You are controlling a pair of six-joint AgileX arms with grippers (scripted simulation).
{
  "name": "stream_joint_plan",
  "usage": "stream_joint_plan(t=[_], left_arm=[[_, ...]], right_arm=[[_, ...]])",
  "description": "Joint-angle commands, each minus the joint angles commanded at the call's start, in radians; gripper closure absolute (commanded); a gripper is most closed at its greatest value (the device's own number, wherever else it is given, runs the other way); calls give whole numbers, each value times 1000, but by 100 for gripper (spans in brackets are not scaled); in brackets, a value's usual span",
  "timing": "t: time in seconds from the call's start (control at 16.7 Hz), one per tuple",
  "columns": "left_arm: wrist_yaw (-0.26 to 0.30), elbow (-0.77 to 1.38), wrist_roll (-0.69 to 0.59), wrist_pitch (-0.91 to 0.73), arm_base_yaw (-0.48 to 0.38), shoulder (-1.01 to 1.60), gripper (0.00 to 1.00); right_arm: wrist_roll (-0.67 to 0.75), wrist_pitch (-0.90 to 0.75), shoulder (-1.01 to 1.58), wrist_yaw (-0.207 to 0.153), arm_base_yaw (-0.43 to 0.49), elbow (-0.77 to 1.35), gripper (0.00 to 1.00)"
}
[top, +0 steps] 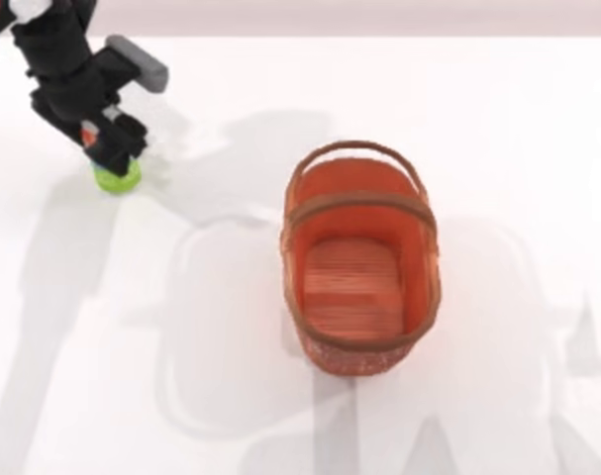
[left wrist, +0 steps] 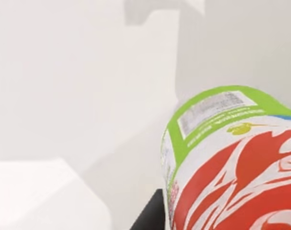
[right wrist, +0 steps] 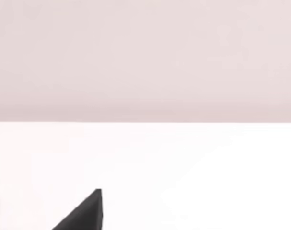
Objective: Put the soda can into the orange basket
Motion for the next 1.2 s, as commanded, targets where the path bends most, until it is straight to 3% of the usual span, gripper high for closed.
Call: stream_joint_plan(t=[0.3, 0.96, 1.2], left_arm=[[220, -165, -116, 332, -40, -69, 100], [883, -693, -465, 1474, -163, -379, 100], [1073, -870, -575, 1770, -198, -476, 100]], right_arm=[[0, 0, 0, 0, 0, 0, 0], [0, 0, 0, 0, 0, 0, 0], [0, 0, 0, 0, 0, 0, 0]])
